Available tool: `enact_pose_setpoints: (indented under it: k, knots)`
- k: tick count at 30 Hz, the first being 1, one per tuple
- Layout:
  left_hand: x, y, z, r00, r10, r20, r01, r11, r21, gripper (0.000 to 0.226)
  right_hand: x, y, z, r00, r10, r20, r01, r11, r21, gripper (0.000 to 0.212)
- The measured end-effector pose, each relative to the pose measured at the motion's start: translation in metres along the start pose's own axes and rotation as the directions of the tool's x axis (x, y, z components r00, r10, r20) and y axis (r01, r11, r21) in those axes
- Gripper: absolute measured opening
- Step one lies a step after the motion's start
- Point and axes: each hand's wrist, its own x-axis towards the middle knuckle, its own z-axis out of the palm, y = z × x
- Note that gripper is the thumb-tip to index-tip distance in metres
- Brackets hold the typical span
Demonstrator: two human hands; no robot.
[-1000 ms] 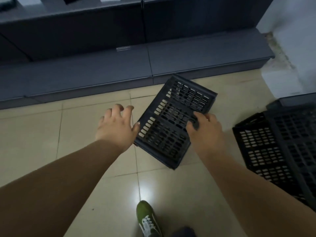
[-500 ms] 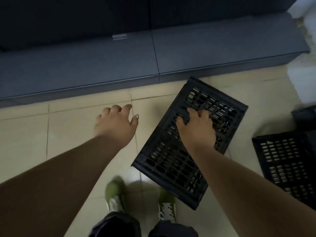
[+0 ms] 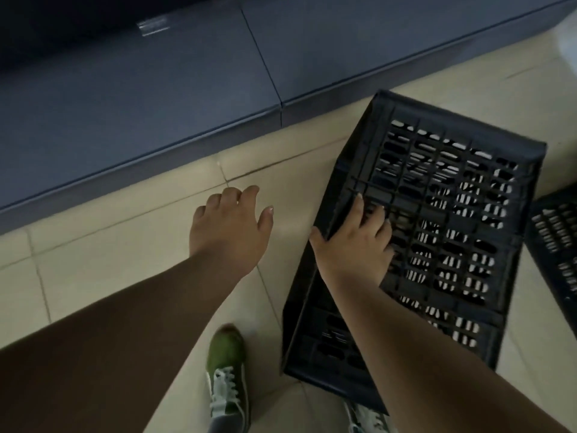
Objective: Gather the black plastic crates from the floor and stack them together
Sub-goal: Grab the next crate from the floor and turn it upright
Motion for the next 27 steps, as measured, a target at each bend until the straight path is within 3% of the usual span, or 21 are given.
enact_pose_setpoints:
  k: [6, 13, 17, 21, 27]
  knots:
    - [0.029, -0.014, 0.016, 0.997, 0.069, 0.043, -0.07, 0.997, 0.018, 0.054, 0.007, -0.016, 0.025, 0.995, 0.097, 0.004, -0.097, 0.995, 0.004, 0.095]
    - [0.031, -0.002, 0.0, 0.99, 0.113, 0.08, -0.116, 0.992, 0.04, 0.055, 0.0, 0.004, -0.003, 0.993, 0.102, 0.058, -0.108, 0.988, 0.106, 0.092]
    - [0.022, 0.024, -0.02, 0.984, 0.155, 0.088, -0.158, 0.987, 0.03, 0.056, -0.013, 0.045, -0.037, 0.994, 0.096, 0.043, -0.101, 0.981, 0.165, 0.096]
    - [0.001, 0.063, -0.036, 0.98, 0.19, 0.055, -0.19, 0.982, -0.003, 0.055, -0.025, 0.097, -0.073, 0.996, 0.086, -0.024, -0.083, 0.992, 0.097, 0.102]
    - [-0.039, 0.134, -0.028, 0.977, 0.197, 0.082, -0.192, 0.979, -0.067, 0.056, -0.031, 0.207, -0.103, 0.971, 0.228, -0.067, -0.229, 0.973, -0.003, 0.103]
